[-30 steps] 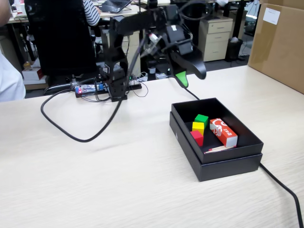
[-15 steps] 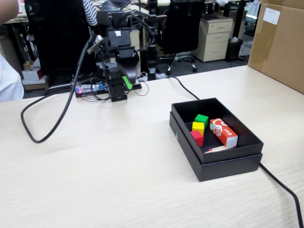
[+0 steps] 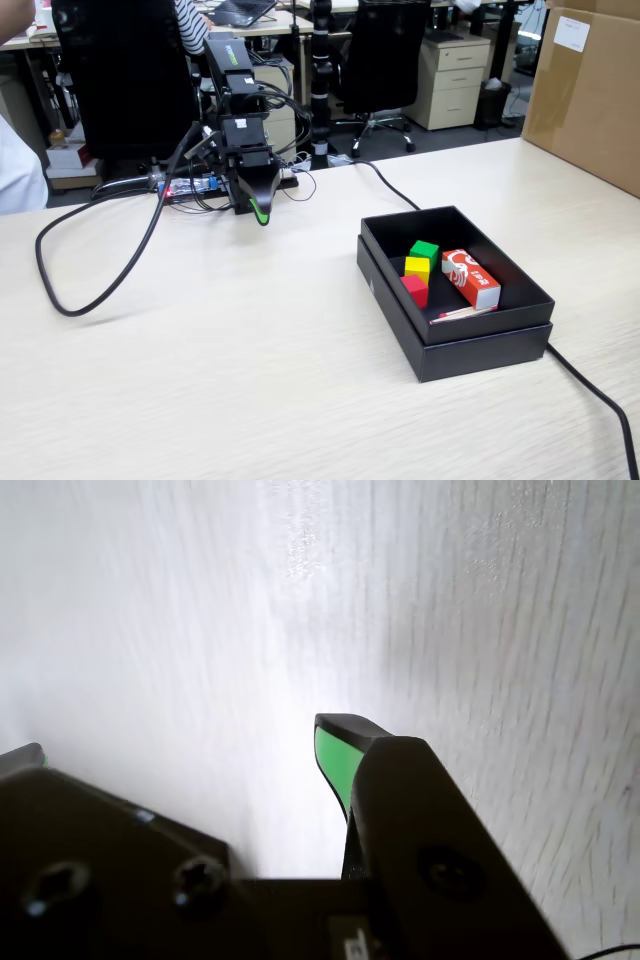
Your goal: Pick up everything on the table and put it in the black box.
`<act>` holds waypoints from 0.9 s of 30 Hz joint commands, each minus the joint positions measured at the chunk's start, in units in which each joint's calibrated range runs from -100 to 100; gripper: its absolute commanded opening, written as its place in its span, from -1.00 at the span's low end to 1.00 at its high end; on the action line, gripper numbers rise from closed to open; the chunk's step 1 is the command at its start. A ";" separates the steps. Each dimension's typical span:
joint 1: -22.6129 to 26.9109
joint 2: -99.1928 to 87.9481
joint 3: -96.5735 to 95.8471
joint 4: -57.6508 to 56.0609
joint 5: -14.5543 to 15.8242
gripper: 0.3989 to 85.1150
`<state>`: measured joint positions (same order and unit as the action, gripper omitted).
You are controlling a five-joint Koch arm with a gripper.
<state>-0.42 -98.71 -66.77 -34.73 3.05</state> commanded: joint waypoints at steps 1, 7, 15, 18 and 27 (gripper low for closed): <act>-0.44 -1.29 -2.22 7.99 -0.59 0.22; -0.59 -1.29 -14.37 20.26 -1.95 0.22; -0.59 -1.29 -24.52 28.46 -2.83 0.22; -0.59 -1.29 -27.88 32.18 -3.37 0.20; -0.15 -1.29 -29.69 33.22 -3.27 0.17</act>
<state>-0.71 -100.00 -94.16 -0.74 -0.12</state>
